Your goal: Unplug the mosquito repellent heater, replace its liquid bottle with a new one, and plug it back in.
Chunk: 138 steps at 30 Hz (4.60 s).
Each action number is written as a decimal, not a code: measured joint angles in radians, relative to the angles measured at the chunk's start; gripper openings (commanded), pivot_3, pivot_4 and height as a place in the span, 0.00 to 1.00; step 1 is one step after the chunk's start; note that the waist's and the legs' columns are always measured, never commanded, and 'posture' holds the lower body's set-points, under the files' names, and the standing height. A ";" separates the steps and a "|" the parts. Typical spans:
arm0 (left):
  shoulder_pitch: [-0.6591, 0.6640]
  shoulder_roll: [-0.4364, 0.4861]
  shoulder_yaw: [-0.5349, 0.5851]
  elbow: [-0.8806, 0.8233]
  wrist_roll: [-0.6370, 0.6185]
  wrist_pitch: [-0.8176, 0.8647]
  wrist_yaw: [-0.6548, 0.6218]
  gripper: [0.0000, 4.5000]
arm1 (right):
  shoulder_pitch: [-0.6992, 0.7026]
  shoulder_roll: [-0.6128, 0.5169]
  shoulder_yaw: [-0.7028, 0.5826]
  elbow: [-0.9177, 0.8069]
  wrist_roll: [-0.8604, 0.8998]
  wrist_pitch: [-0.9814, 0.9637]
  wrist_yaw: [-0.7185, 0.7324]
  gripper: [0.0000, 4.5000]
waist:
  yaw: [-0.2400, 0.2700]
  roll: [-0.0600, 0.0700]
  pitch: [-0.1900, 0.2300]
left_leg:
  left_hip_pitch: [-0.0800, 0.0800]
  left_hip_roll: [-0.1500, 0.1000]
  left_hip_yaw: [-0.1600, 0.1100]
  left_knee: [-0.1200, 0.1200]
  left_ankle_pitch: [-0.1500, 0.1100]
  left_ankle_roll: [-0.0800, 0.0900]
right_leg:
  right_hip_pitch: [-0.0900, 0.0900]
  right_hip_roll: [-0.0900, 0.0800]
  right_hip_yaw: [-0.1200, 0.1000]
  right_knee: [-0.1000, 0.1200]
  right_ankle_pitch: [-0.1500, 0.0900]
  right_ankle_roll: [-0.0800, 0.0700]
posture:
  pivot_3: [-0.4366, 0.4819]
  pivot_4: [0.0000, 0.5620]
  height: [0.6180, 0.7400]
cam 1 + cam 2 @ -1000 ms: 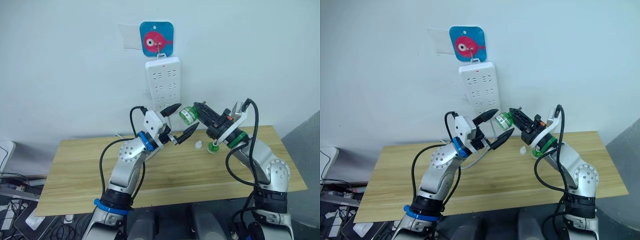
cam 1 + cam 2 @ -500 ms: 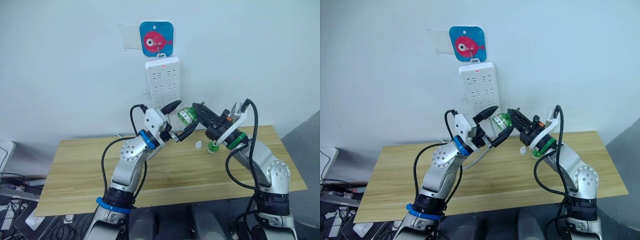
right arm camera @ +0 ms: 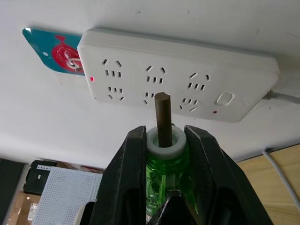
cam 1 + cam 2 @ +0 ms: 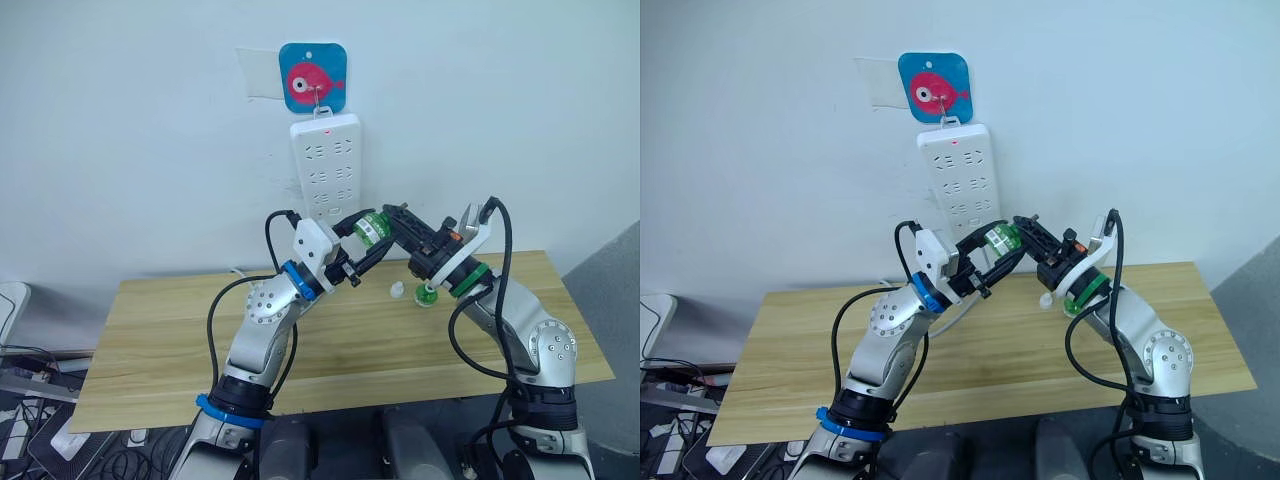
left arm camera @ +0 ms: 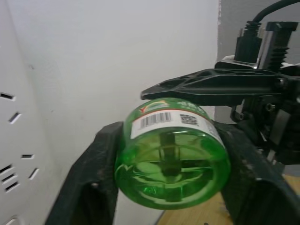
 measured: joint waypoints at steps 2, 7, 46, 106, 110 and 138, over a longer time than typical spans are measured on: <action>0.000 0.000 0.000 0.000 0.000 0.000 0.001 0.50 | 0.000 -0.001 0.002 0.000 0.000 -0.002 0.000 0.19 | 0.000 0.000 0.000 | 0.000 0.000 0.000 0.000 0.000 0.000 | 0.000 0.000 0.000 0.000 0.000 0.000 | 0.38 0.32 1.00; 0.004 0.002 -0.001 0.000 0.001 0.002 0.009 0.50 | -0.003 -0.018 0.011 0.000 0.000 0.004 0.004 0.41 | 0.000 0.000 0.000 | 0.000 0.000 0.000 0.000 0.000 0.000 | 0.000 0.000 0.000 0.000 0.000 0.000 | 0.38 0.33 1.00; 0.116 0.132 0.040 -0.089 -0.036 0.065 -0.044 0.50 | -0.418 -0.625 0.432 1.125 -1.691 0.020 1.217 0.99 | 0.027 0.001 0.004 | 0.001 0.000 0.003 0.001 -0.001 0.002 | 0.002 0.000 0.002 -0.004 0.000 0.000 | 0.45 0.39 1.00; 0.046 0.218 -0.006 -0.234 -0.246 0.322 -0.268 0.50 | -0.429 -0.713 0.035 0.621 -0.485 0.899 1.136 0.66 | 0.025 0.005 0.022 | -0.005 -0.003 0.002 0.001 -0.002 0.004 | -0.001 -0.009 -0.002 -0.005 0.000 0.001 | 0.38 0.38 1.00; 0.046 0.214 -0.006 -0.234 -0.245 0.322 -0.268 0.50 | -0.426 -0.715 0.035 0.620 -0.385 0.899 1.045 0.66 | 0.025 0.005 0.022 | -0.005 -0.003 0.002 0.001 -0.002 0.004 | -0.001 -0.009 -0.002 -0.005 0.000 0.001 | 0.38 0.38 1.00; 0.024 0.197 -0.026 -0.230 -0.228 0.319 -0.291 0.50 | -0.375 -0.680 0.037 0.582 -0.136 0.890 0.799 0.66 | 0.025 0.005 0.021 | -0.004 -0.002 0.003 0.001 -0.002 0.004 | -0.001 -0.007 -0.001 -0.005 0.000 0.001 | 0.39 0.34 1.00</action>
